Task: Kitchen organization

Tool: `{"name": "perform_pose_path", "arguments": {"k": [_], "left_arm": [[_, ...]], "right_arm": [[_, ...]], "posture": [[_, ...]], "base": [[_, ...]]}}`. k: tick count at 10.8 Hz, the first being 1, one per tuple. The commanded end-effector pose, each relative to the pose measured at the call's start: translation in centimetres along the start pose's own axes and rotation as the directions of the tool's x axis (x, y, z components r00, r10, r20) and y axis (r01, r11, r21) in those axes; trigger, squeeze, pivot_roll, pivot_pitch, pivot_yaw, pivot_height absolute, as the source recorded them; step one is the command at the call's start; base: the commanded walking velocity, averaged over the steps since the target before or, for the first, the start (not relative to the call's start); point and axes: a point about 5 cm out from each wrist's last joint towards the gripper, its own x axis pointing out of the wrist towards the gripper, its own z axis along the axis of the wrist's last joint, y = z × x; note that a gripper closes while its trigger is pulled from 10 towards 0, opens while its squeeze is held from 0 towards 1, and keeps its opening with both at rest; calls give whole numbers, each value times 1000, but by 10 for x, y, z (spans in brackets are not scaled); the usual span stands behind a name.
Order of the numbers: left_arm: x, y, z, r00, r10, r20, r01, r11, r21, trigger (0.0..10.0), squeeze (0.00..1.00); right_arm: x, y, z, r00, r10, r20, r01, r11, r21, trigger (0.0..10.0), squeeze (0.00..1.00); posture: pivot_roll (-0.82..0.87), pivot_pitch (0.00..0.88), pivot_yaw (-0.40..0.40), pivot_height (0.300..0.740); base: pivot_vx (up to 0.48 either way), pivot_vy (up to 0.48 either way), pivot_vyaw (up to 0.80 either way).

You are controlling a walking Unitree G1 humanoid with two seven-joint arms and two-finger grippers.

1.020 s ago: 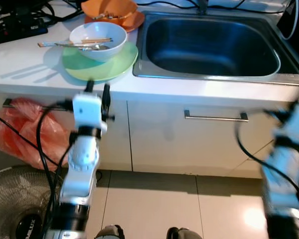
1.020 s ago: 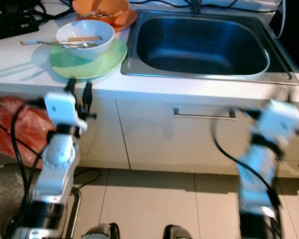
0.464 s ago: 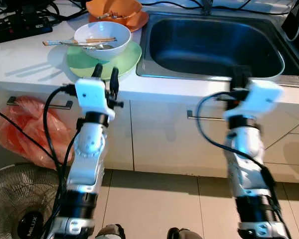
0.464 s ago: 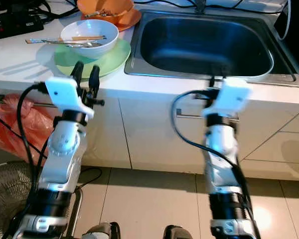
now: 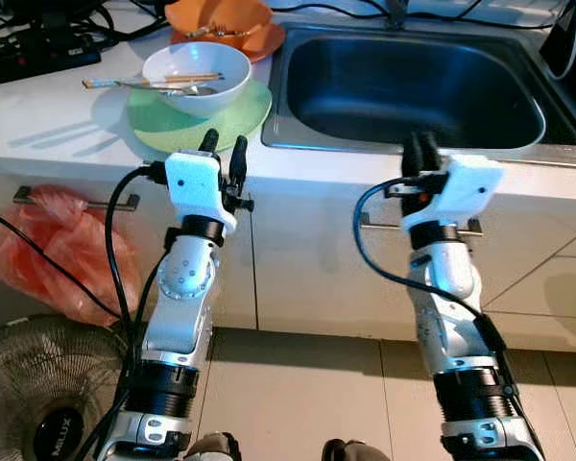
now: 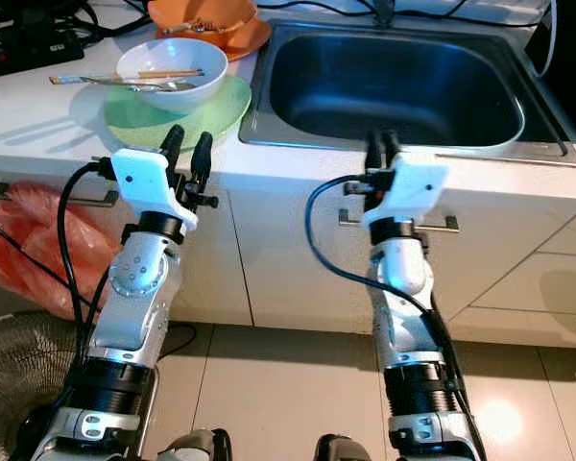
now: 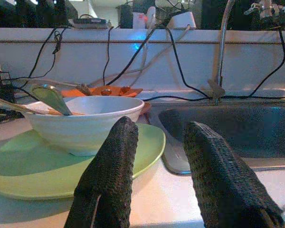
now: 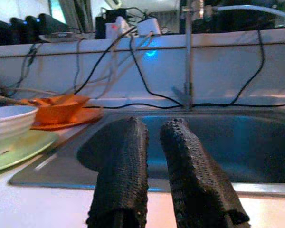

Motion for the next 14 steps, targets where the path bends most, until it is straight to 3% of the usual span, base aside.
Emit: {"name": "perform_pose_path", "arguments": {"k": [1, 7, 14], "left_arm": [[3, -1, -1, 1000, -8, -1, 8, 1000, -5, 10000, 0], [2, 5, -3, 1000, 26, -11, -26, 1000, 1, 10000, 0], [3, 7, -2, 999, 32, -13, -32, 999, 9, 10000, 0]], "right_arm": [[1, 2, -1, 1000, 14, -4, -14, 1000, 13, 10000, 0], [3, 4, -5, 999, 35, -17, -35, 999, 31, 10000, 0], [3, 1, -5, 999, 31, -15, -30, 999, 25, 10000, 0]], "posture": [[87, 119, -5, 740], [95, 90, -10, 740], [94, 110, -10, 740]], "base": [[0, 0, 0], [0, 0, 0], [303, 0, 0]]}}
